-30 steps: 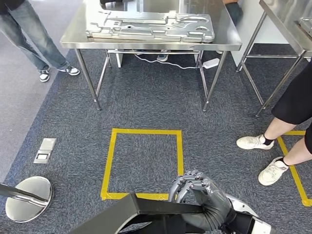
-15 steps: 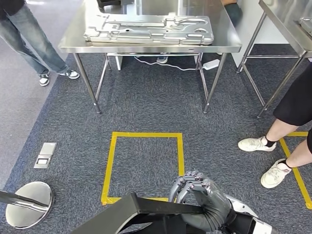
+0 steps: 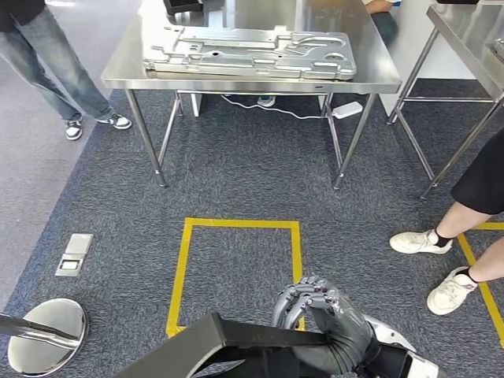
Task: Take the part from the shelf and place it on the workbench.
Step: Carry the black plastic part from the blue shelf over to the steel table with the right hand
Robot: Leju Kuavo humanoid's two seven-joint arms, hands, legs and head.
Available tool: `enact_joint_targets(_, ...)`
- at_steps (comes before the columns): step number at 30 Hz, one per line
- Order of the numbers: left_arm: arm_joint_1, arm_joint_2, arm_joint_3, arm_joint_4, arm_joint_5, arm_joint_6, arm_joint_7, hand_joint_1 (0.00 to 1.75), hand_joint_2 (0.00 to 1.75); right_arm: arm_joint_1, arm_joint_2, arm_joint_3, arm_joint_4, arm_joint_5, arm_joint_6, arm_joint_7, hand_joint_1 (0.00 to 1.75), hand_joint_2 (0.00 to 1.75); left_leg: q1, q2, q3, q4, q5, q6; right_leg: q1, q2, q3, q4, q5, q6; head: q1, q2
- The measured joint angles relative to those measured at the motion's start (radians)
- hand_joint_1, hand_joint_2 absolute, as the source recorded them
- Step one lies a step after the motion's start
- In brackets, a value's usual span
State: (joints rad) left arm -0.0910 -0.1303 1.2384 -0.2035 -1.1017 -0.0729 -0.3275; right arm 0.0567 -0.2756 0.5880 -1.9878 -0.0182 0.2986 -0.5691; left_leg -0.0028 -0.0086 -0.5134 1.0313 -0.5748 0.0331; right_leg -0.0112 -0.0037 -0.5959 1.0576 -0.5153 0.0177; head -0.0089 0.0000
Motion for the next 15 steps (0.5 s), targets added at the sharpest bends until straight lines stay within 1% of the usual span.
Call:
enact_joint_targets(1, -0.001, 0.000, 0.000, 0.000, 0.000, 0.000, 0.000, 0.00, 1.75, 0.000, 0.000, 0.000, 0.000, 0.000, -0.002, 0.000, 1.75, 1.75, 0.000, 0.001, 0.001, -0.001, -0.003, -0.005, 0.002, 0.001, 0.004, -0.008, -0.007, -0.004, 0.000, 0.000)
enact_joint_targets(3, -0.003, 0.000, 0.000, 0.000, -0.002, 0.000, 0.000, 0.00, 1.75, 0.000, 0.001, 0.000, -0.002, 0.001, -0.006, -0.002, 1.75, 1.75, 0.001, 0.002, 0.005, -0.004, -0.008, -0.014, -0.001, 0.002, 0.010, -0.019, -0.012, -0.010, 0.000, 0.000)
enact_joint_targets(4, -0.005, 0.000, 0.000, 0.000, -0.003, 0.000, -0.001, 0.00, 1.75, 0.000, 0.002, -0.001, -0.003, 0.002, -0.007, -0.003, 1.75, 1.75, 0.001, 0.002, 0.005, 0.003, -0.015, -0.020, -0.004, 0.001, 0.015, -0.023, -0.013, -0.015, -0.001, 0.000)
enact_joint_targets(5, -0.006, 0.000, 0.000, 0.000, -0.004, 0.000, -0.002, 0.00, 1.75, -0.001, 0.003, -0.001, -0.005, 0.002, -0.009, -0.005, 1.75, 1.75, 0.002, 0.002, -0.005, 0.028, -0.030, -0.026, -0.008, 0.000, 0.020, -0.027, -0.015, -0.019, -0.002, 0.000)
enact_joint_targets(6, -0.007, 0.001, 0.000, 0.000, -0.005, 0.000, -0.002, 0.00, 1.75, -0.001, 0.005, -0.001, -0.006, 0.003, -0.011, -0.007, 1.75, 1.75, 0.005, 0.002, -0.029, 0.074, -0.052, -0.032, -0.011, -0.002, 0.026, -0.029, -0.018, -0.023, -0.002, 0.000)
enact_joint_targets(8, -0.006, 0.001, 0.000, 0.000, -0.006, 0.000, -0.003, 0.00, 1.75, -0.001, 0.008, -0.001, -0.008, 0.005, -0.014, -0.012, 1.75, 1.75, 0.011, 0.002, -0.107, 0.209, -0.100, -0.043, -0.011, -0.004, 0.034, -0.030, -0.027, -0.027, -0.003, 0.000)
enact_joint_targets(9, -0.004, 0.002, 0.000, 0.000, -0.007, 0.000, -0.003, 0.00, 1.75, -0.001, 0.010, -0.001, -0.008, 0.007, -0.015, -0.015, 1.75, 1.75, 0.013, 0.002, -0.142, 0.259, -0.107, -0.047, -0.012, -0.003, 0.039, -0.030, -0.032, -0.026, -0.003, 0.000)
enact_joint_targets(10, -0.002, 0.002, 0.000, 0.000, -0.007, 0.000, -0.003, 0.00, 1.75, 0.000, 0.011, -0.001, -0.008, 0.009, -0.016, -0.017, 1.75, 1.75, 0.015, 0.003, -0.161, 0.275, -0.093, -0.049, -0.012, -0.003, 0.047, -0.030, -0.038, -0.025, -0.003, 0.000)
enact_joint_targets(11, -0.001, 0.002, 0.000, 0.000, -0.008, 0.000, -0.003, 0.00, 1.75, 0.000, 0.013, -0.001, -0.008, 0.010, -0.017, -0.018, 1.75, 1.75, 0.017, 0.003, -0.160, 0.251, -0.058, -0.050, -0.013, -0.002, 0.056, -0.029, -0.044, -0.023, -0.003, 0.000)
enact_joint_targets(12, 0.000, 0.002, 0.000, 0.000, -0.008, 0.000, -0.003, 0.00, 1.75, 0.000, 0.014, -0.001, -0.009, 0.012, -0.017, -0.019, 1.75, 1.75, 0.018, 0.003, -0.142, 0.193, -0.009, -0.049, -0.014, -0.001, 0.068, -0.029, -0.052, -0.020, -0.003, 0.000)
enact_joint_targets(13, 0.000, 0.002, 0.000, 0.000, -0.008, 0.000, -0.003, 0.00, 1.75, 0.000, 0.016, -0.001, -0.009, 0.012, -0.018, -0.019, 1.75, 1.75, 0.018, 0.003, -0.121, 0.134, 0.029, -0.047, -0.014, -0.001, 0.078, -0.030, -0.060, -0.016, -0.003, 0.000)
enact_joint_targets(14, 0.000, 0.002, 0.000, 0.000, -0.008, 0.000, -0.003, 0.00, 1.75, -0.001, 0.017, 0.000, -0.010, 0.013, -0.018, -0.019, 1.75, 1.75, 0.016, 0.003, -0.100, 0.081, 0.054, -0.044, -0.013, 0.000, 0.085, -0.030, -0.066, -0.011, -0.003, 0.000)
enact_joint_targets(15, -0.001, 0.002, -0.001, 0.000, -0.008, 0.000, -0.003, 0.00, 1.75, -0.001, 0.018, 0.000, -0.011, 0.013, -0.019, -0.019, 1.75, 1.75, 0.014, 0.004, -0.086, 0.048, 0.061, -0.039, -0.012, 0.001, 0.089, -0.030, -0.071, -0.005, -0.004, 0.000)
